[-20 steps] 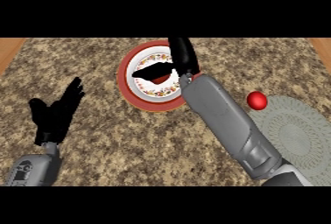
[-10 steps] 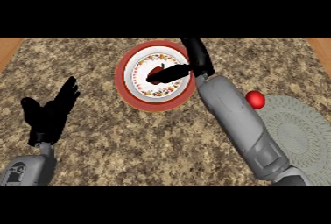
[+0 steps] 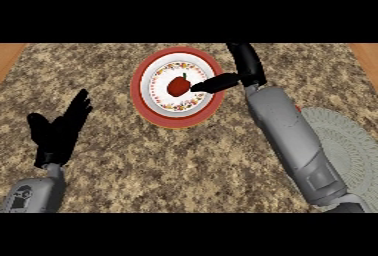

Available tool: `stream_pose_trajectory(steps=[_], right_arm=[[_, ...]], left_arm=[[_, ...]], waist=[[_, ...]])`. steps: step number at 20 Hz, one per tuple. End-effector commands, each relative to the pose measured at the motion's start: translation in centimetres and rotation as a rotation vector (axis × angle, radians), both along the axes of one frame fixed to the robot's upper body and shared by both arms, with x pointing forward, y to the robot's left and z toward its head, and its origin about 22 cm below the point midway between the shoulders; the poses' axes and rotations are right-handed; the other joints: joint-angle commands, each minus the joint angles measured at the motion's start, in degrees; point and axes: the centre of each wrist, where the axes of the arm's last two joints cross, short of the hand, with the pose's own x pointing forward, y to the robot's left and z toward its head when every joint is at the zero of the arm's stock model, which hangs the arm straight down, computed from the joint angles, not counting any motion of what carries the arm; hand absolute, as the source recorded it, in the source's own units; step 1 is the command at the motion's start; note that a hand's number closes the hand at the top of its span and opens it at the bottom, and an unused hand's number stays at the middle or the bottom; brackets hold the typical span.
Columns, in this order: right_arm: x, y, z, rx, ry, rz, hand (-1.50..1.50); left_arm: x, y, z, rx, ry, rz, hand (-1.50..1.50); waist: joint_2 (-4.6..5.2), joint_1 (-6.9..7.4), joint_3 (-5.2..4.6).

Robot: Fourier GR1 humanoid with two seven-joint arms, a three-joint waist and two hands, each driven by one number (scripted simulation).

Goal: Pick the bell pepper from the placemat and place it in the plate

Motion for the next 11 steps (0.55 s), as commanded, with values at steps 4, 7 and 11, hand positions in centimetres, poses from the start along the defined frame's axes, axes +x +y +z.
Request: stream_pose_trajectory(steps=[4, 7, 11], right_arm=[[0.1, -1.8, -0.4, -0.048, 0.011, -0.018, -1.50], [0.0, -4.1, -1.2, -0.086, 0.028, -0.042, -1.50], [0.6, -5.4, -1.8, -0.104, 0.042, -0.047, -1.50]], left_arm=[[-0.8, -1.0, -1.9, -0.010, 0.009, -0.010, 0.00], [-0.7, 0.8, -1.0, 0.002, -0.002, 0.003, 0.00], [0.2, -1.2, -0.5, 0.002, -0.022, -0.006, 0.00]], waist=[[0.02, 0.06, -0.01], [-0.04, -0.05, 0.00], [0.07, 0.17, 0.00]])
